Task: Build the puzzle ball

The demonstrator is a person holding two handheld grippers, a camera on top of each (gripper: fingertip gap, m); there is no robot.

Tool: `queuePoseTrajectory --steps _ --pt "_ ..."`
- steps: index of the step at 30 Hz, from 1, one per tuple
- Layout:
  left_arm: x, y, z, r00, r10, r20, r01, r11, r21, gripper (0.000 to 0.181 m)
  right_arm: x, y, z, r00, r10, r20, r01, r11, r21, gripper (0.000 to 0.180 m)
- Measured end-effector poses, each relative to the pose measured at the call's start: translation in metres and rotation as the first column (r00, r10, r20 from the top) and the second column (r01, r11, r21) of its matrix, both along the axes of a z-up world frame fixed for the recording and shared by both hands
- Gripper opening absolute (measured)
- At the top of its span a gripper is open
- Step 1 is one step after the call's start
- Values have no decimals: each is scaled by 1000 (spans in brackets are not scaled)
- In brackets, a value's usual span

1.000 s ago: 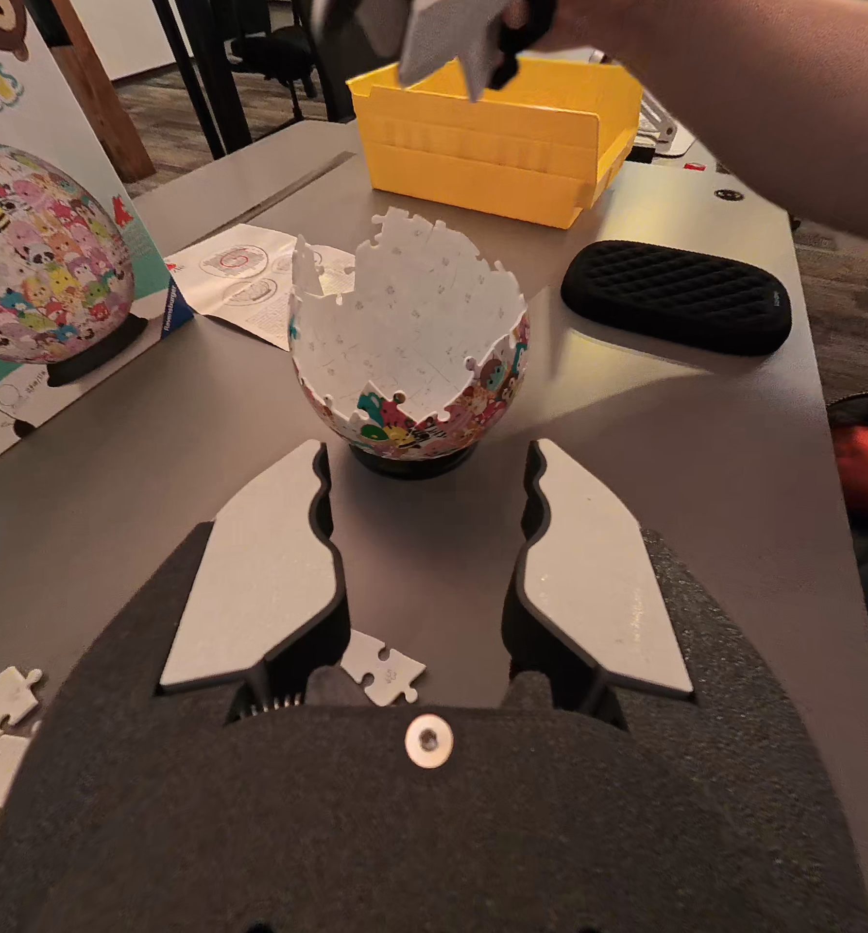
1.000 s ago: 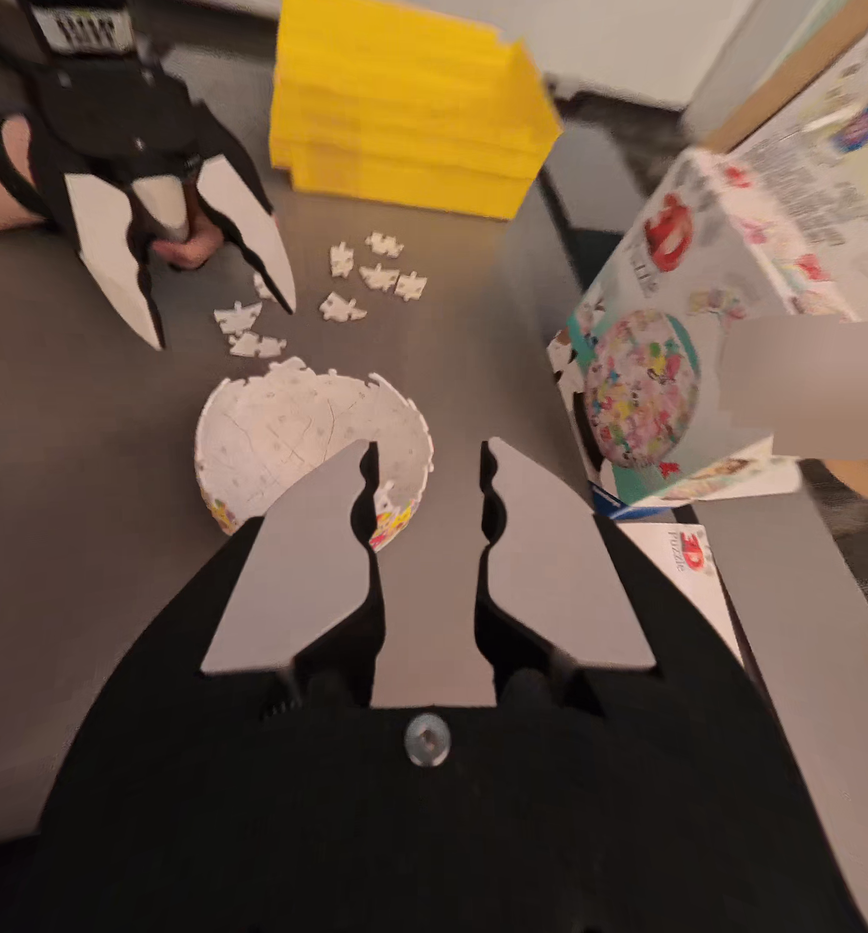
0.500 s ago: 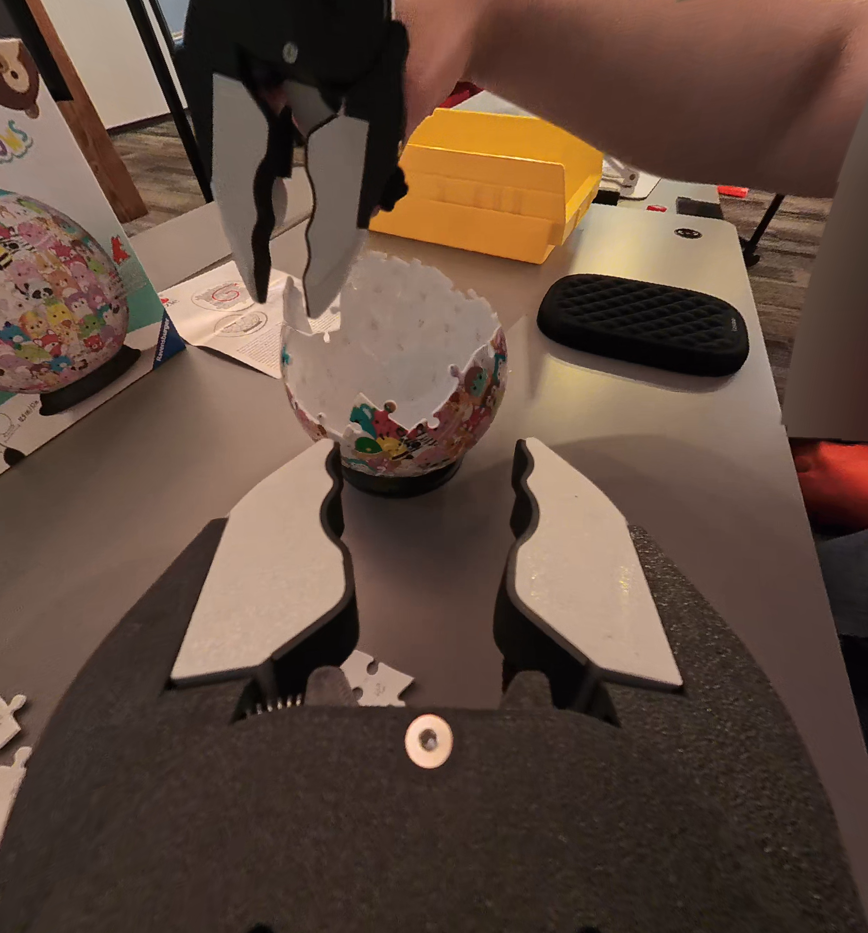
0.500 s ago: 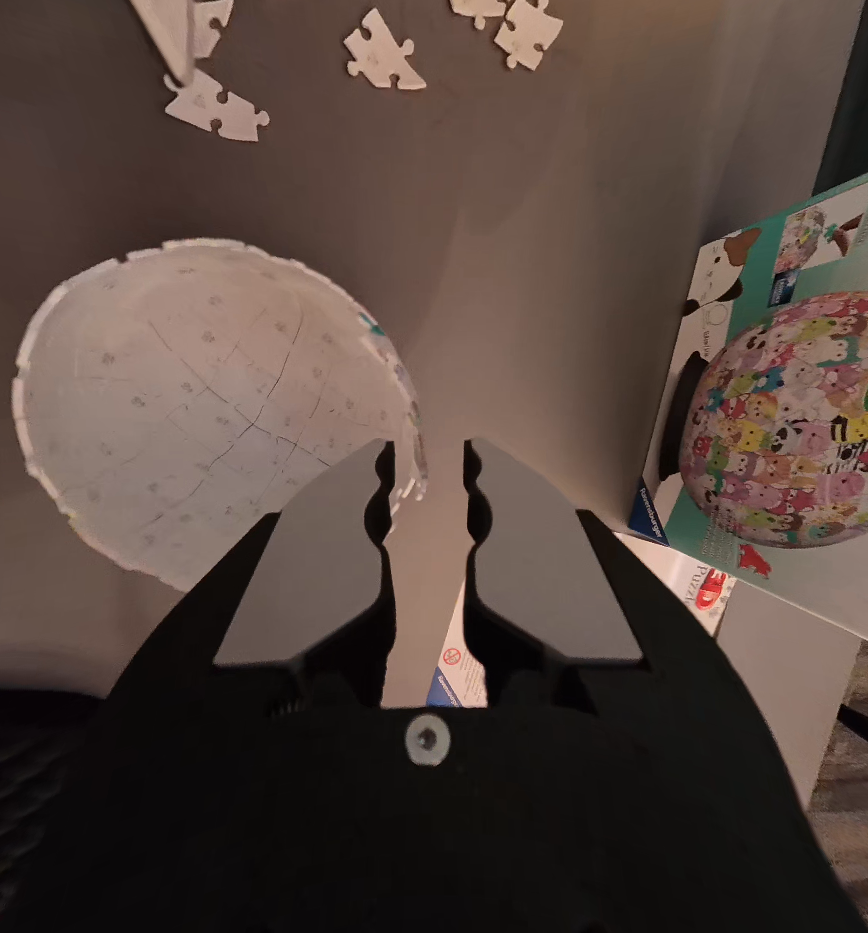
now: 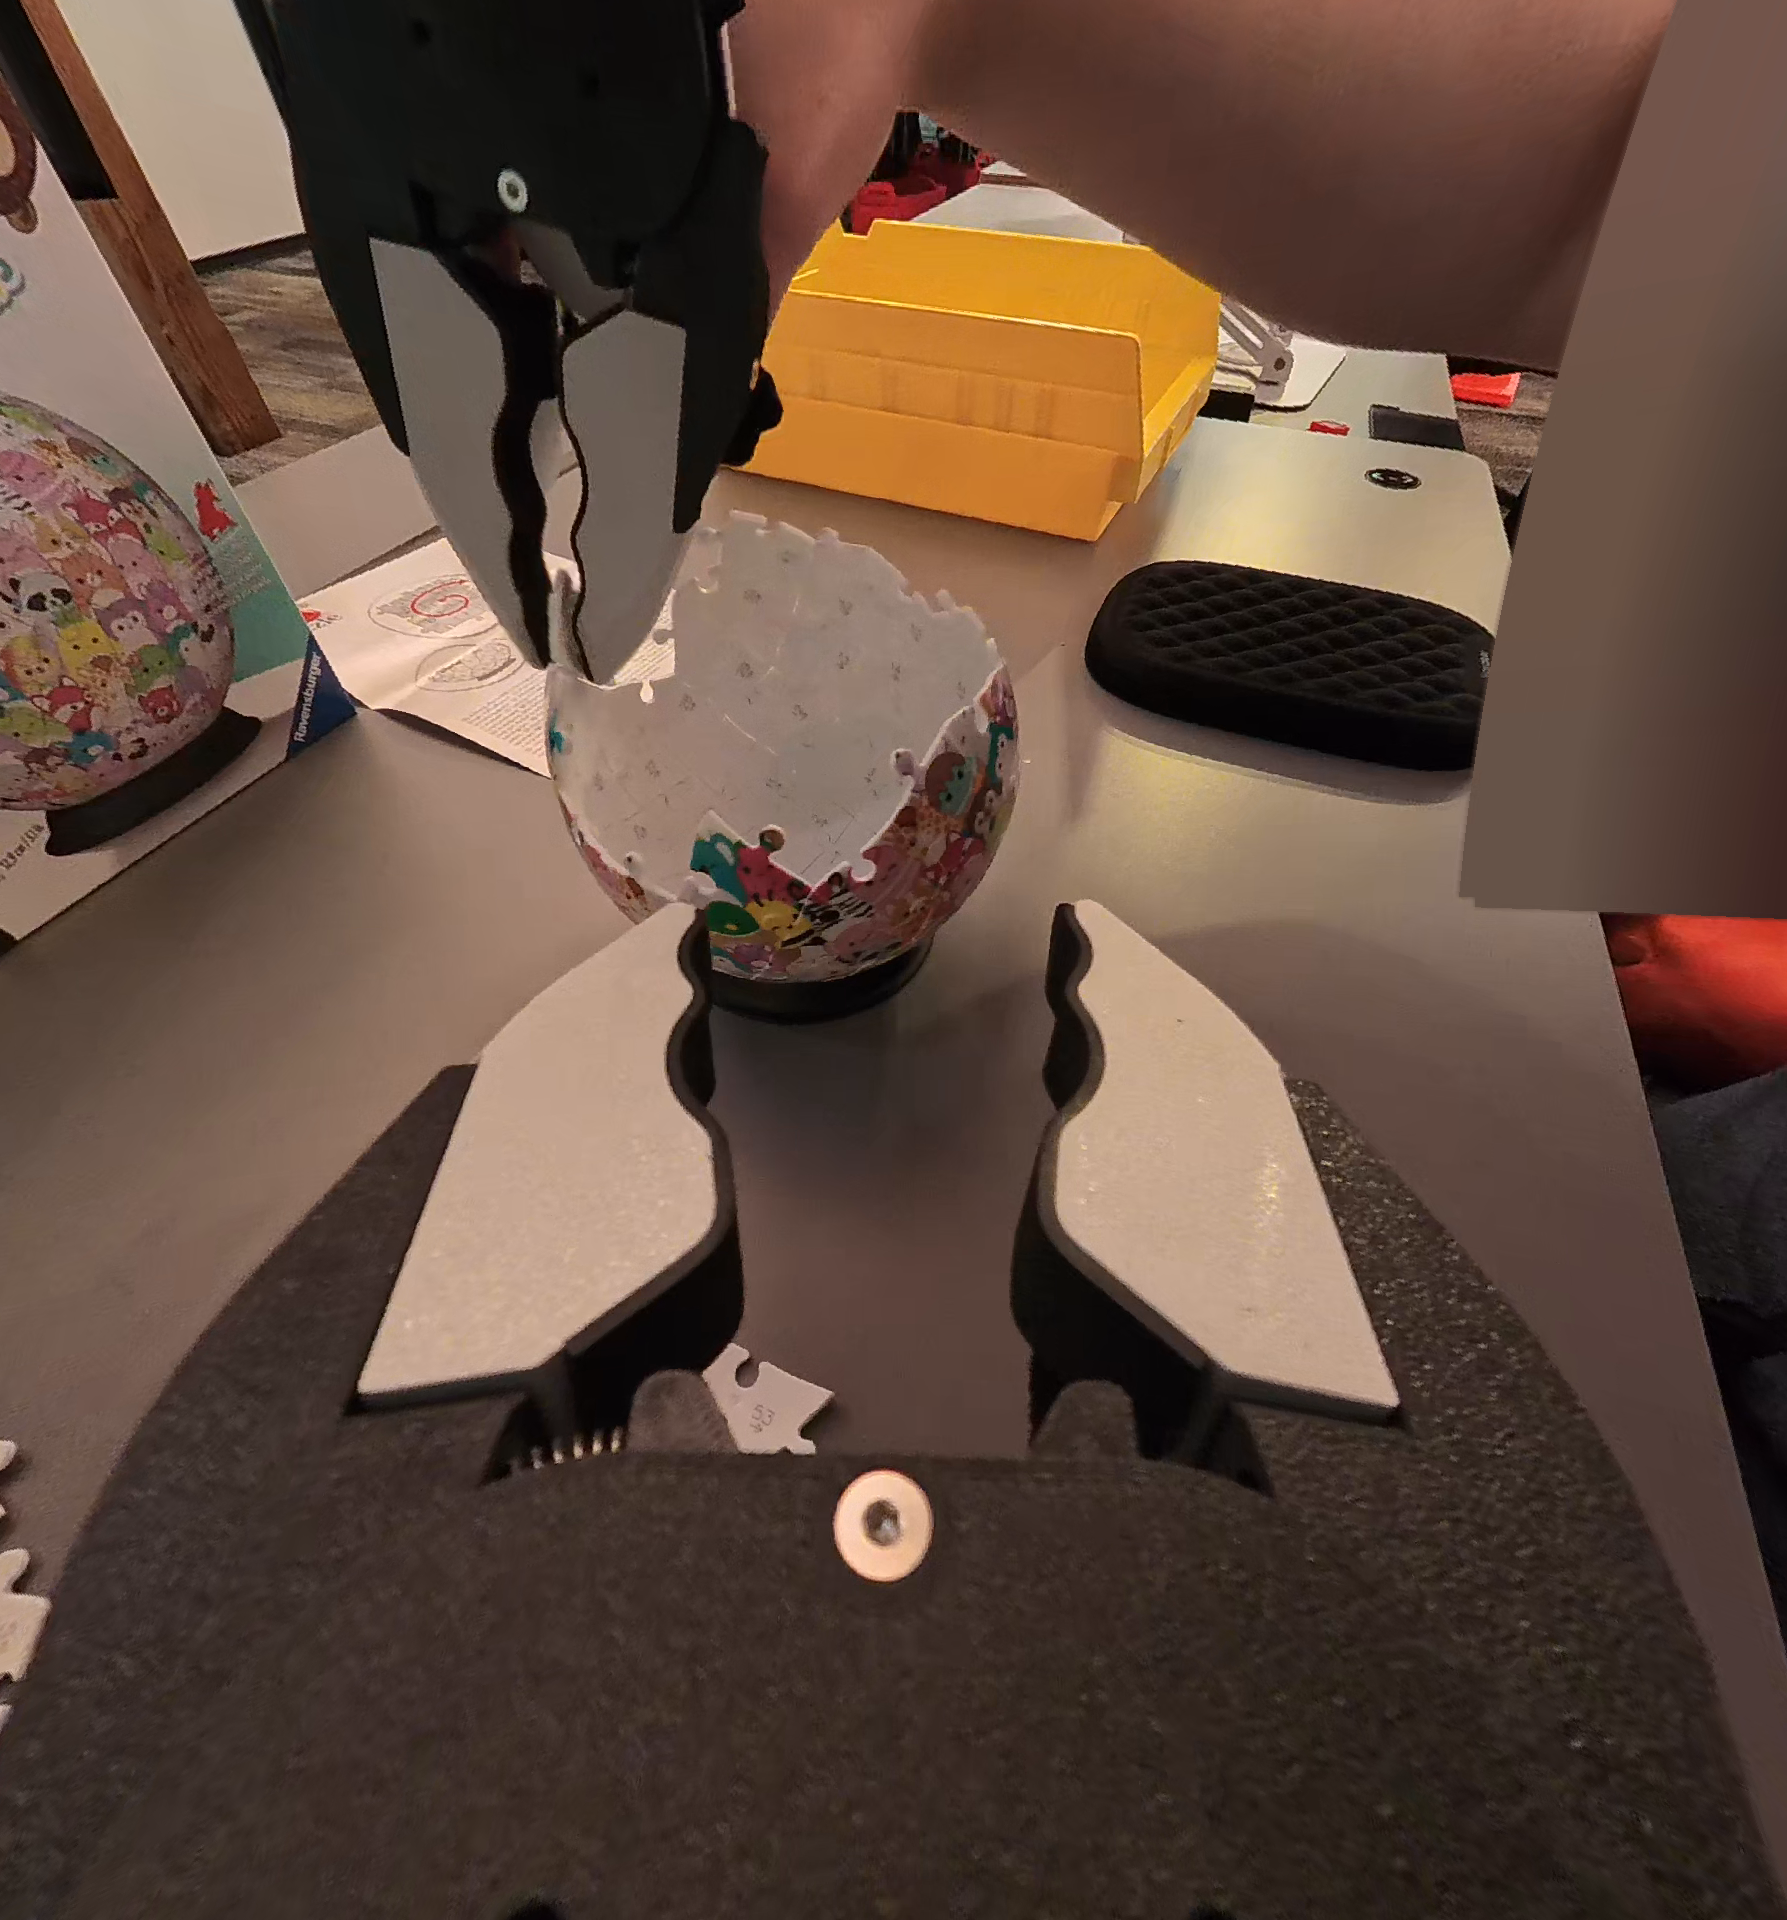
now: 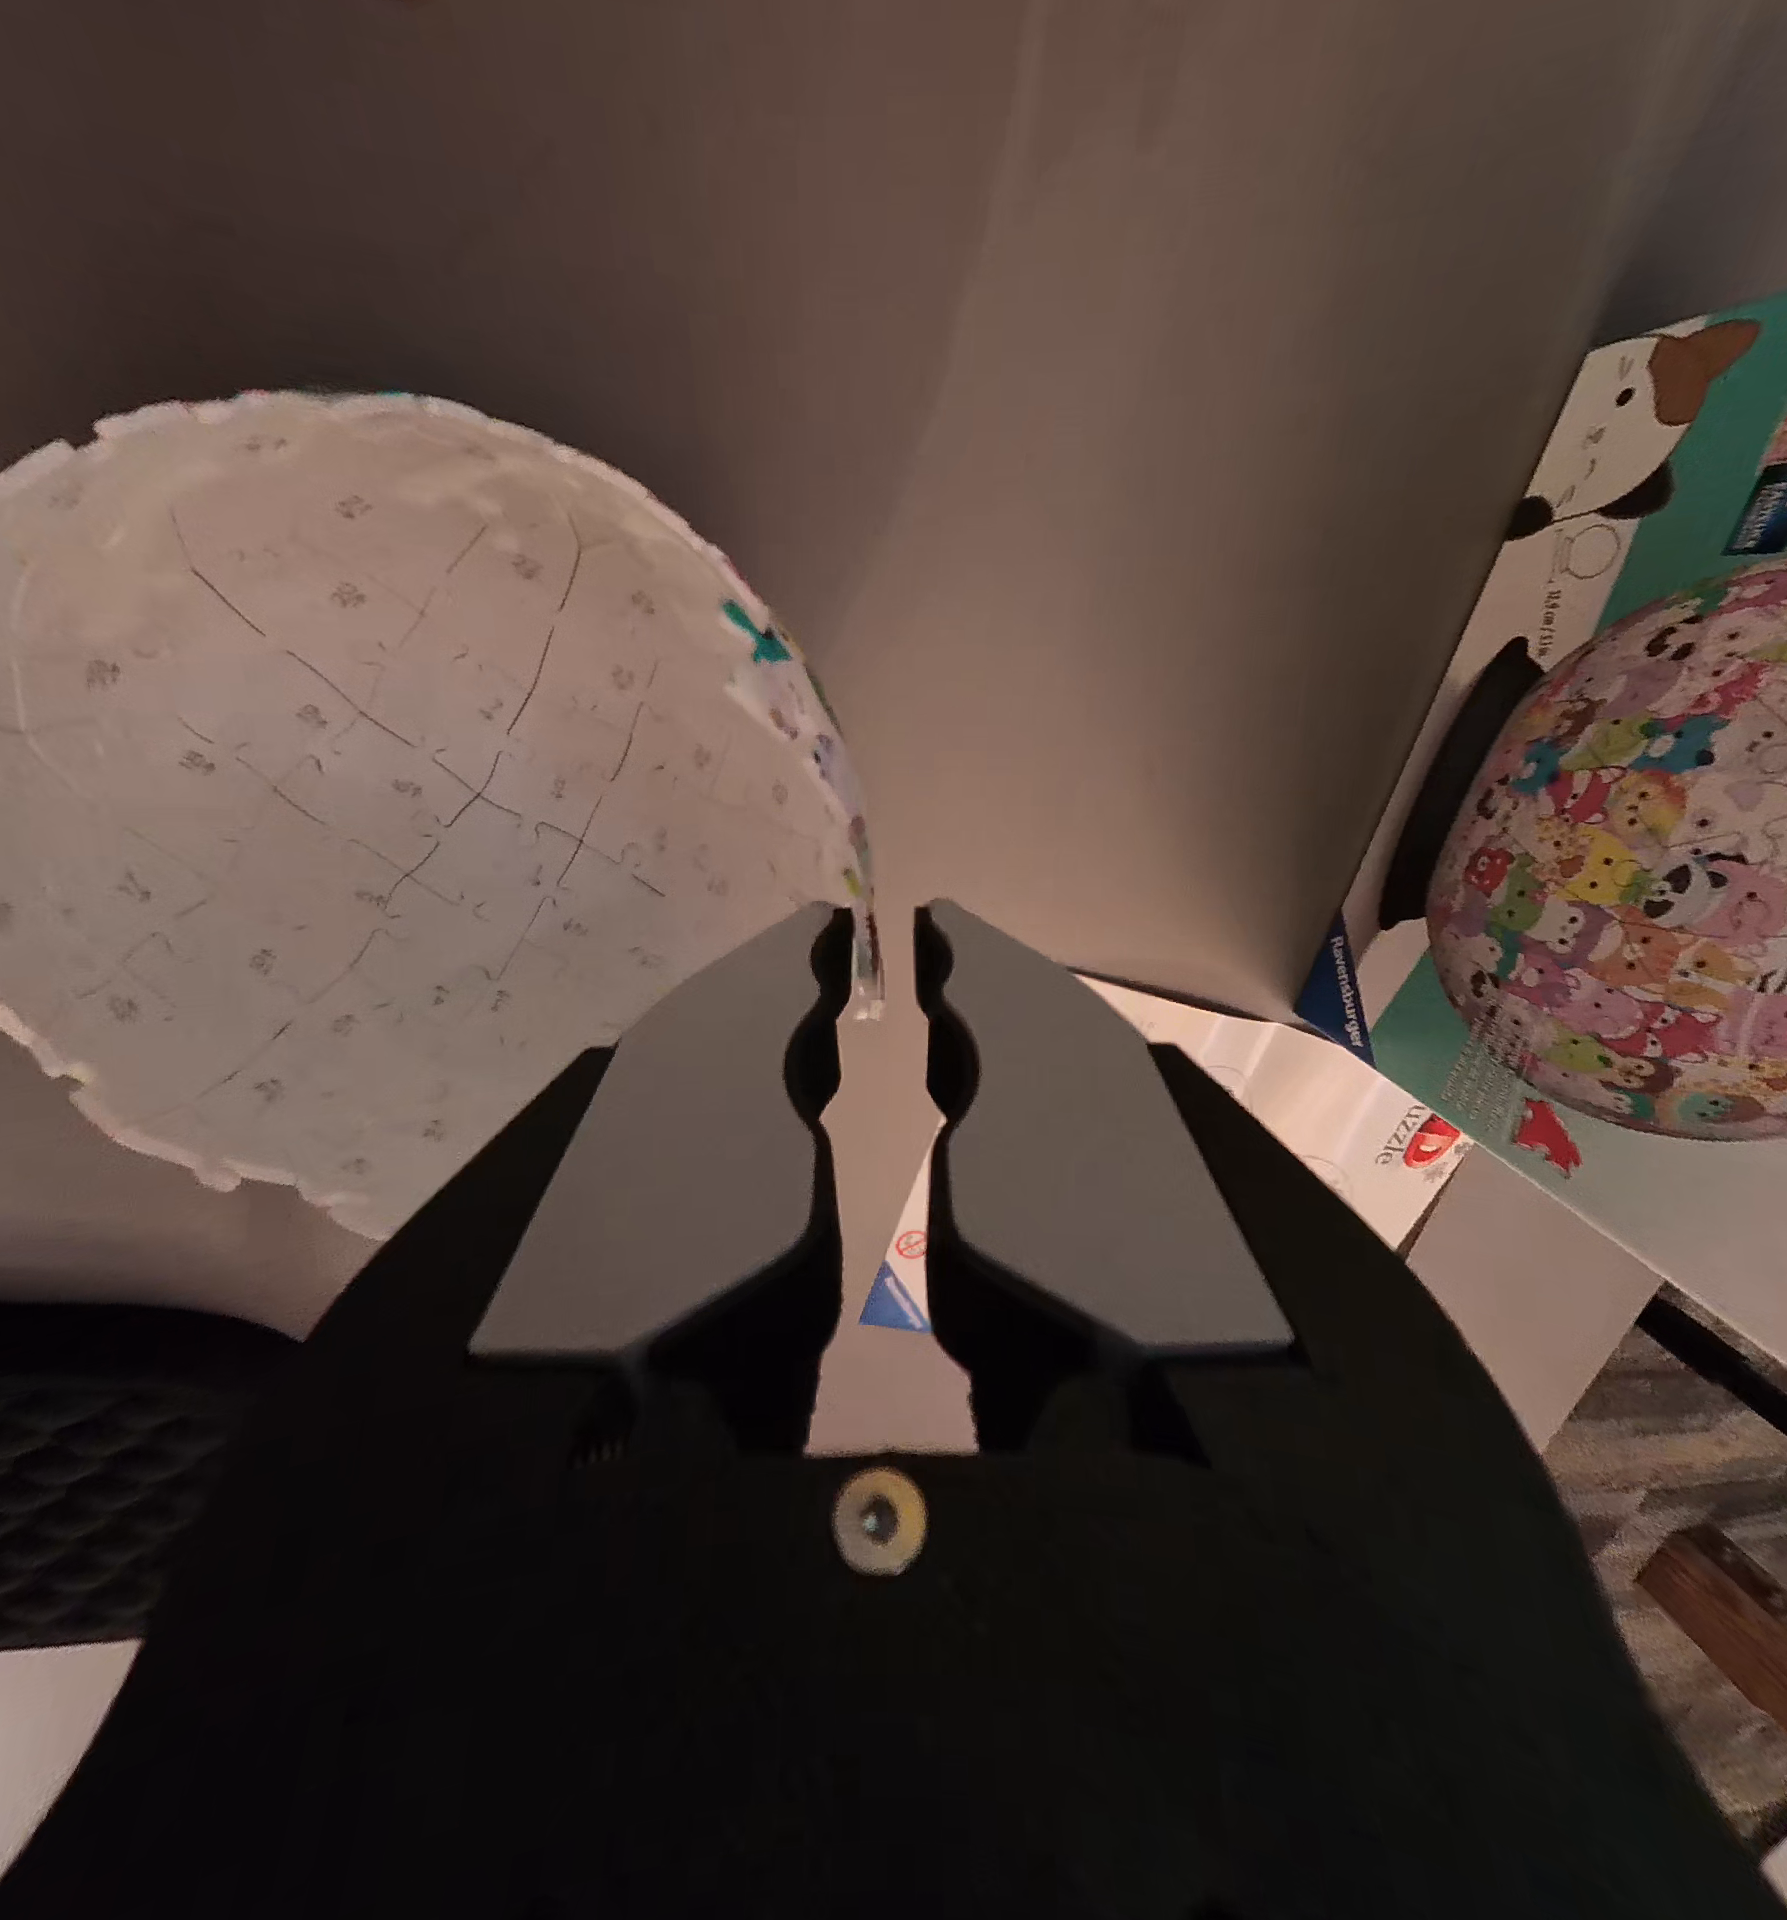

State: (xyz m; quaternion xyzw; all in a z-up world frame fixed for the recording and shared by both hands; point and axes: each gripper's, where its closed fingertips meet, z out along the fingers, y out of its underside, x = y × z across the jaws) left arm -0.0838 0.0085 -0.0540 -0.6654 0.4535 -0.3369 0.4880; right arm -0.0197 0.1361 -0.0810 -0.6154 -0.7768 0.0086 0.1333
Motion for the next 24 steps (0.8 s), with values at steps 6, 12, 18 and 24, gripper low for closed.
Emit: queuePoseTrajectory --steps 6,12,18,24 --pt "-1 -1 -1 1000 1 0 -1 1000 1 61 3 0 0 1000 -11 13 11 1000 1 13" --pt "-2 0 -2 1000 10 -5 -10 1000 3 61 6 -1 1 1000 -21 10 21 1000 -7 12" --pt "-4 1 -3 1000 19 -11 -19 1000 2 61 5 -1 3 1000 -3 16 2 1000 22 13" --pt "-6 4 -8 999 38 -33 -38 999 5 61 5 1 14 1000 -11 -14 11 1000 17 11"
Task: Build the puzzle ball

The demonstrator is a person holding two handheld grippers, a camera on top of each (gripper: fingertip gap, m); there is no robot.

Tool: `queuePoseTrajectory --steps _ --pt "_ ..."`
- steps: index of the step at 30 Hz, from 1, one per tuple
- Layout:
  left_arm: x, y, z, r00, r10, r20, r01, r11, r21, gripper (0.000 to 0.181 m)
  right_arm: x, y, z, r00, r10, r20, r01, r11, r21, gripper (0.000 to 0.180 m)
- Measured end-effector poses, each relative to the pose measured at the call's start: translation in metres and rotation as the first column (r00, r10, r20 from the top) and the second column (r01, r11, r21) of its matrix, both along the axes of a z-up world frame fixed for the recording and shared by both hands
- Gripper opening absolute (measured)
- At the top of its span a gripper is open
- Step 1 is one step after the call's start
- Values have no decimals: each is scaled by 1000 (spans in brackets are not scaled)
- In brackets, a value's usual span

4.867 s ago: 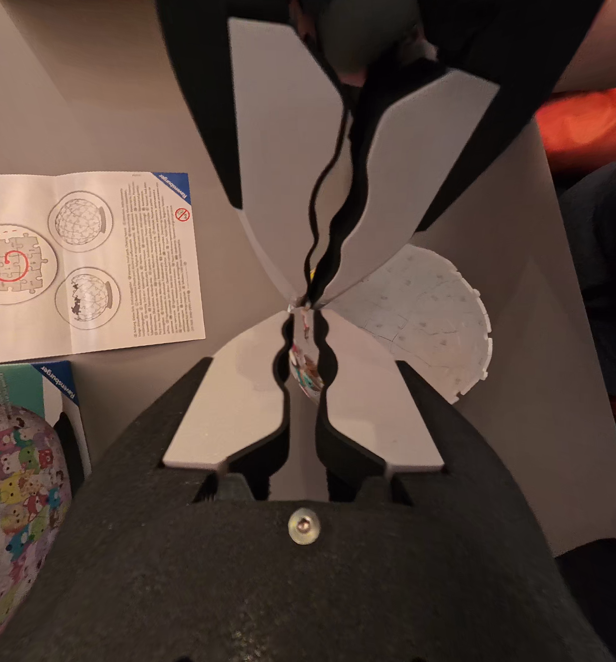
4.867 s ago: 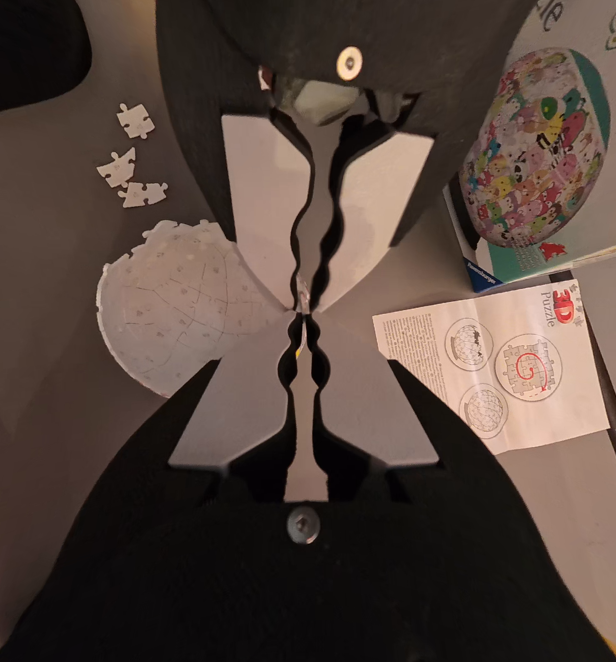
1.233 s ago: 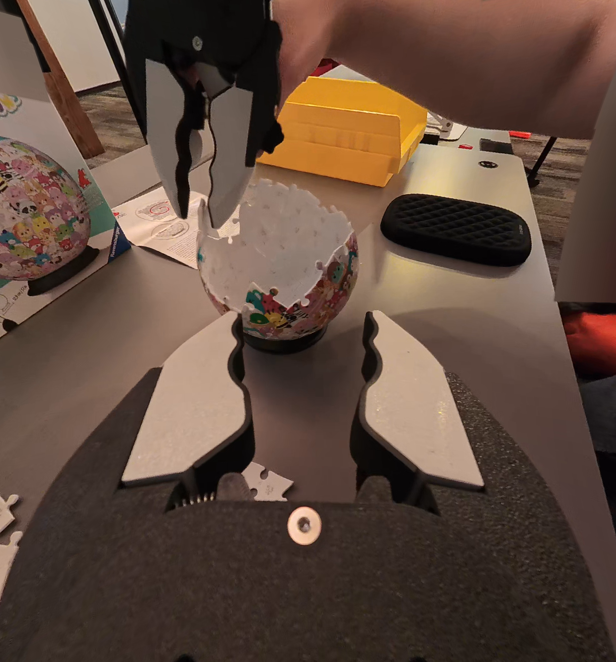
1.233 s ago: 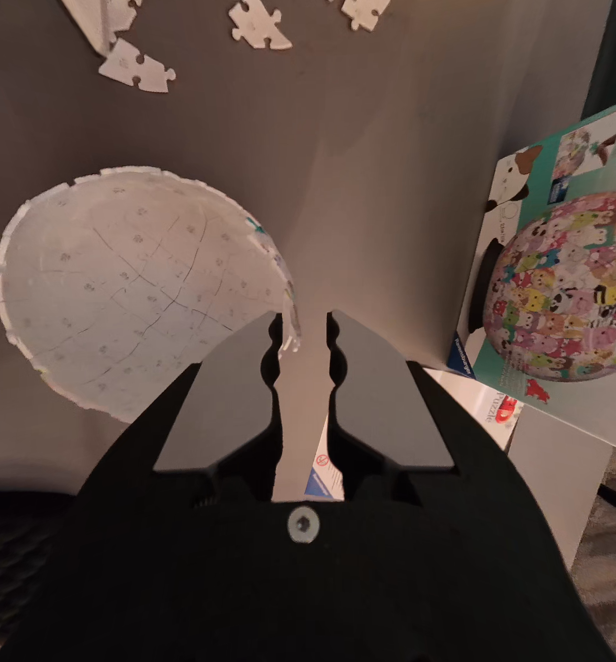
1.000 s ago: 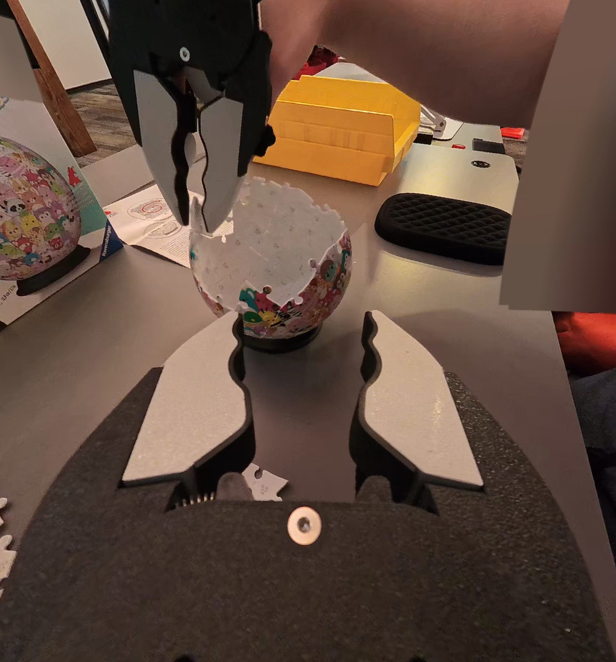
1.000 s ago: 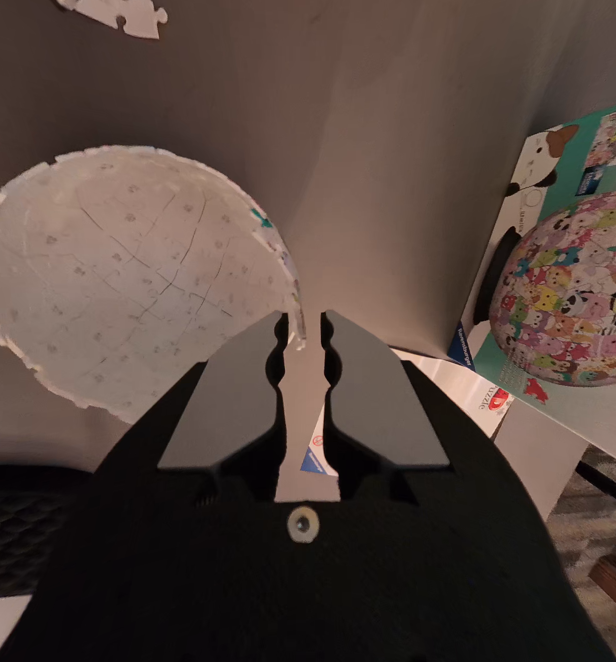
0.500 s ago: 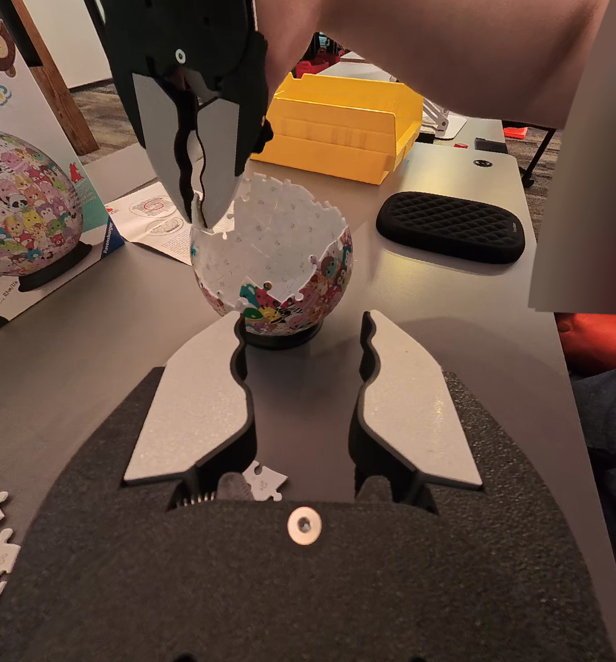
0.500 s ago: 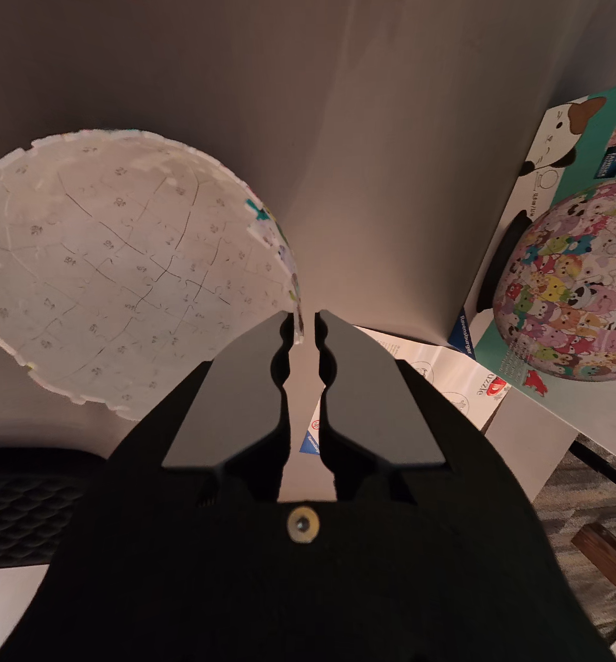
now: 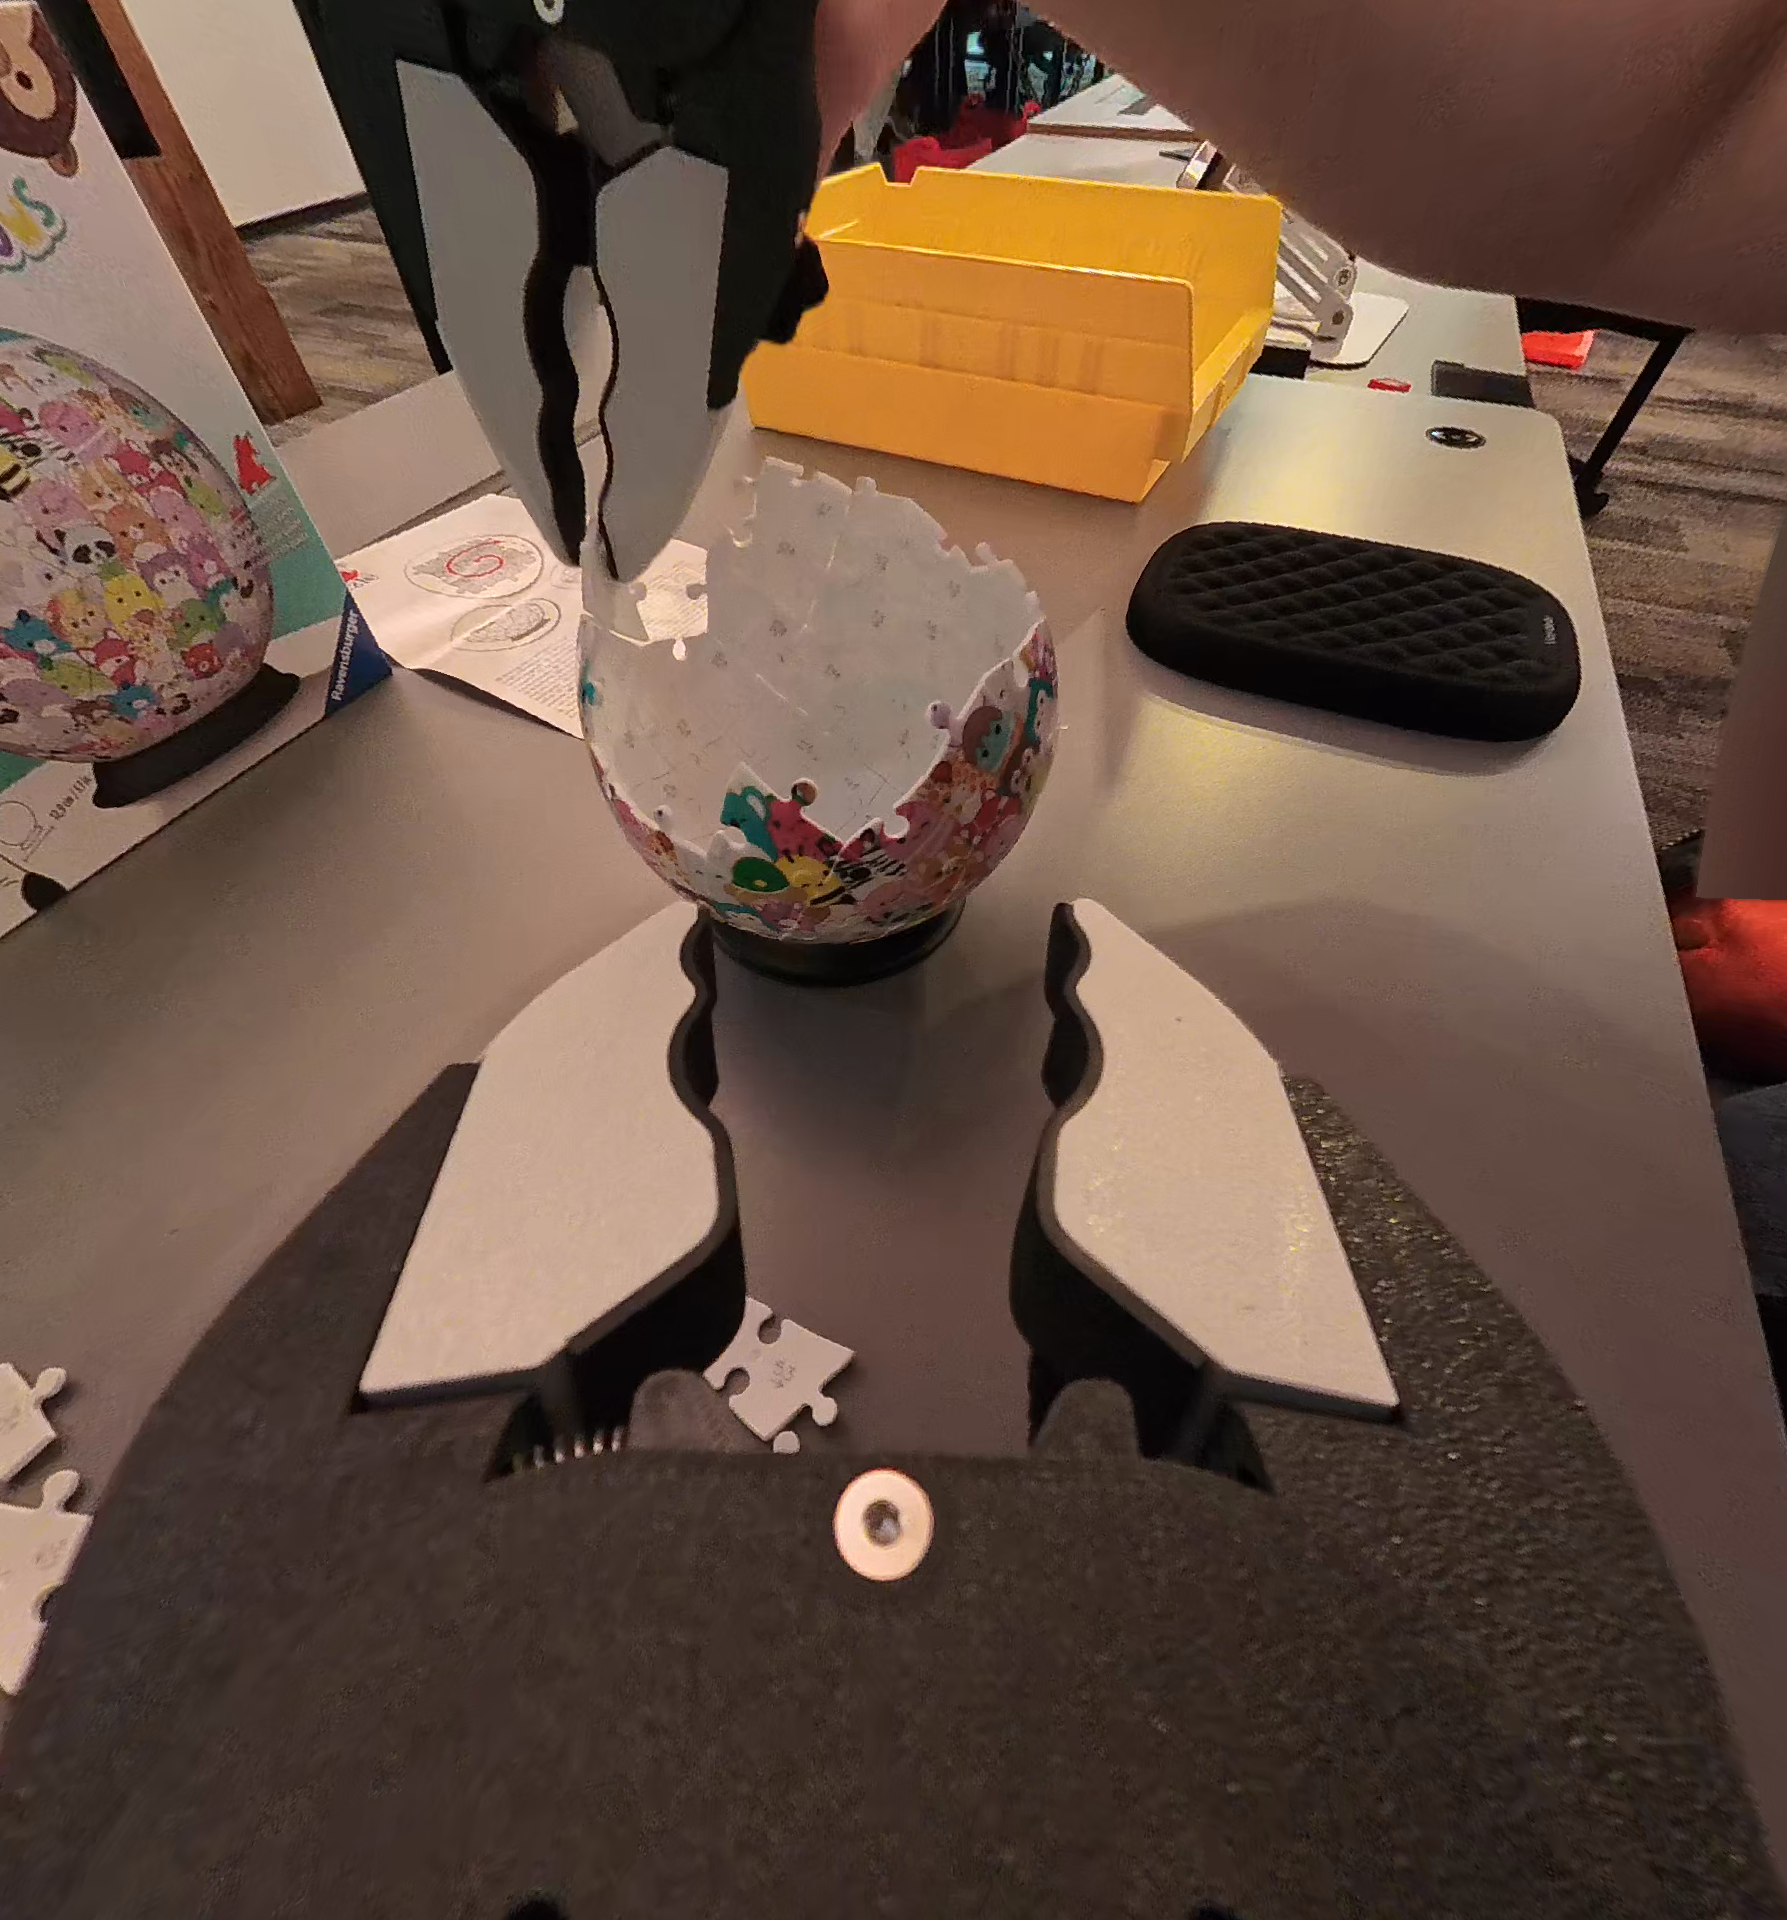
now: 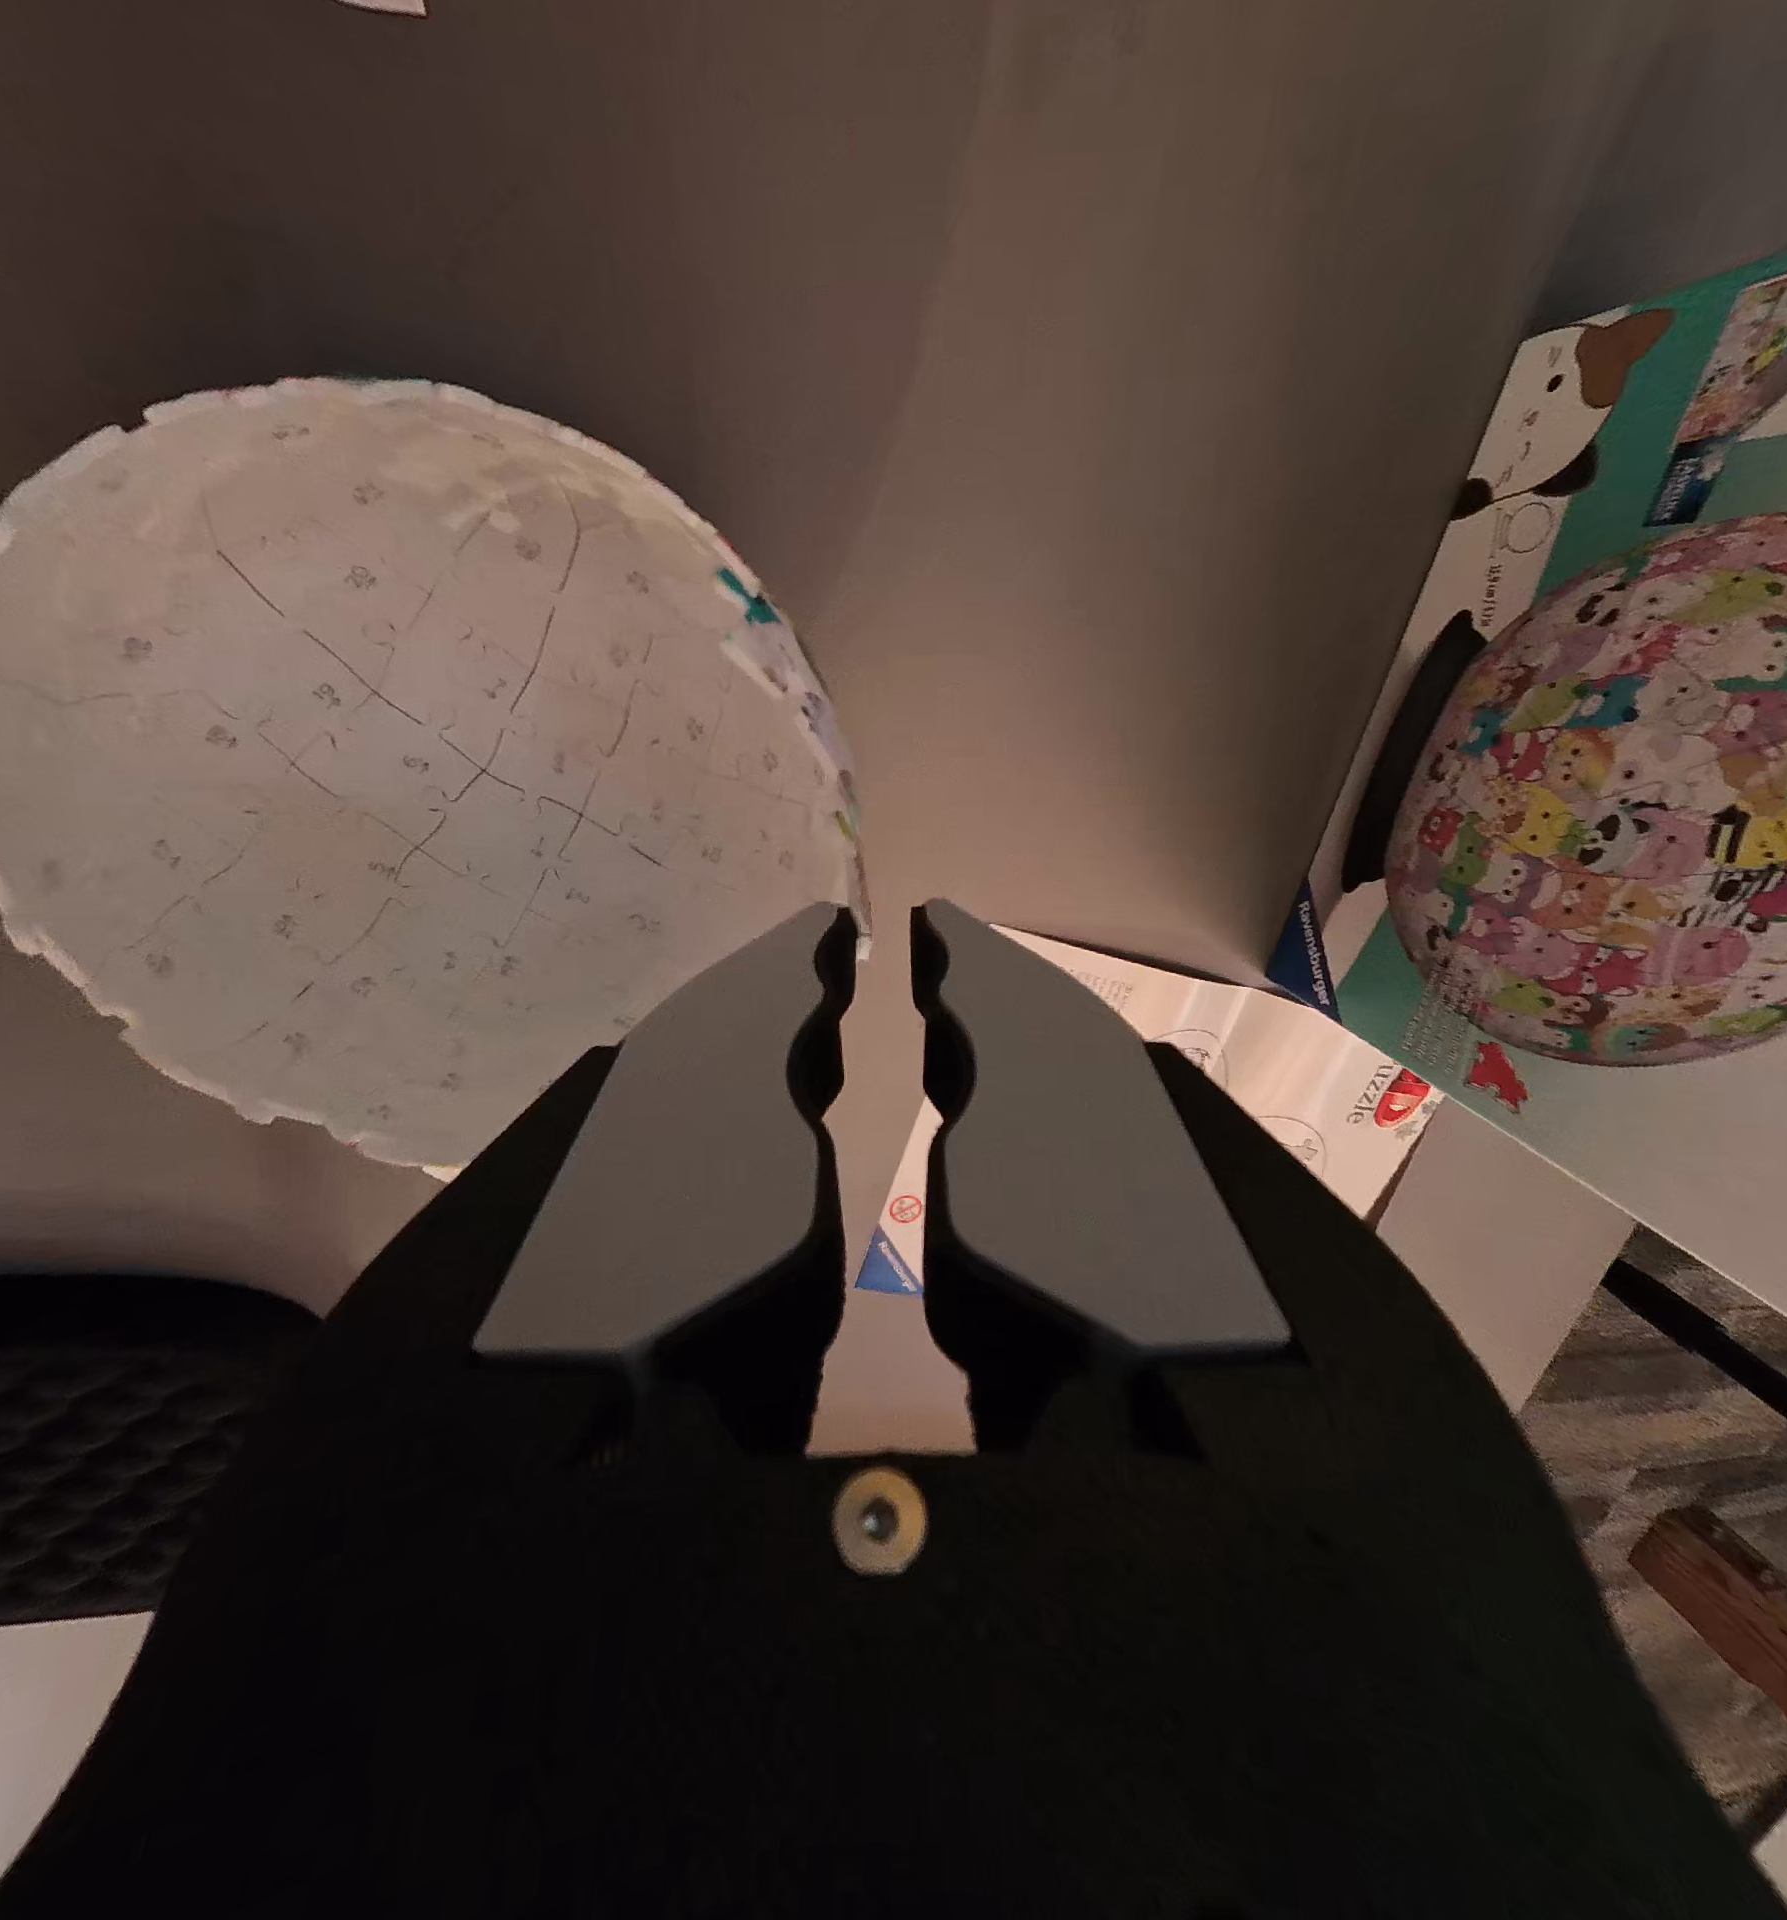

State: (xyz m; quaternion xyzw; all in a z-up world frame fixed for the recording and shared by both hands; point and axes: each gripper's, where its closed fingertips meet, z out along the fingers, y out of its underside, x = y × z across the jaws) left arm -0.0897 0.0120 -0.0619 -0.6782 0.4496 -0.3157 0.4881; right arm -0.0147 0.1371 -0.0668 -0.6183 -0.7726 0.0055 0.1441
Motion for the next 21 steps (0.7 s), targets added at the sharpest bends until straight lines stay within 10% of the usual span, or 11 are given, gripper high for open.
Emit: queuePoseTrajectory --steps 21 --pt "-1 2 -11 998 20 -60 -20 1000 7 61 6 -1 3 1000 2 27 -2 1000 -6 12"
